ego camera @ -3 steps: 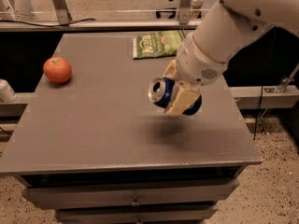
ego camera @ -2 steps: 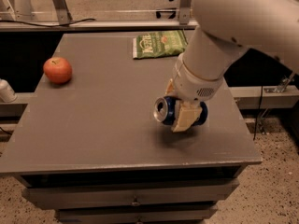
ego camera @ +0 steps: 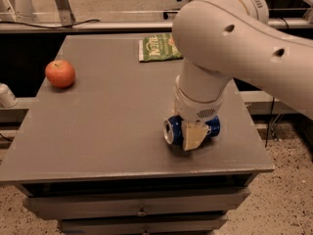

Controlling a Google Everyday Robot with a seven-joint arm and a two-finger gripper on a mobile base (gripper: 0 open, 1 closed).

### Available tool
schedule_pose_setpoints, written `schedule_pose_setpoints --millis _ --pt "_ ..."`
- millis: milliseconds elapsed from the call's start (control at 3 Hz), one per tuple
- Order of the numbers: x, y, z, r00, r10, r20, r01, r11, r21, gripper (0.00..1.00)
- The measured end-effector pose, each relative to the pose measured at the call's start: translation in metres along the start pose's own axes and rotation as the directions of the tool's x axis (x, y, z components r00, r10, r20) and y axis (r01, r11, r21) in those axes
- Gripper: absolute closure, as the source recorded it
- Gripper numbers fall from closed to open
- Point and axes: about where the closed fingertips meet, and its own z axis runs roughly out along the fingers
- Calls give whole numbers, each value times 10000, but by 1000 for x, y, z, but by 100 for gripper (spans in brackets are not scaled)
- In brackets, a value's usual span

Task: Knock pepsi can over

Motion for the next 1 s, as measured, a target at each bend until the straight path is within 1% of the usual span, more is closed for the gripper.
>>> schedule_pose_setpoints --millis 333,667,1000 --pt "1 1 5 9999 94 -140 -96 9999 -143 59" --pt "2 1 8 9996 176 -206 -182 9994 -288 35" --pt "3 1 9 9995 214 -215 -222 9991 -375 13"
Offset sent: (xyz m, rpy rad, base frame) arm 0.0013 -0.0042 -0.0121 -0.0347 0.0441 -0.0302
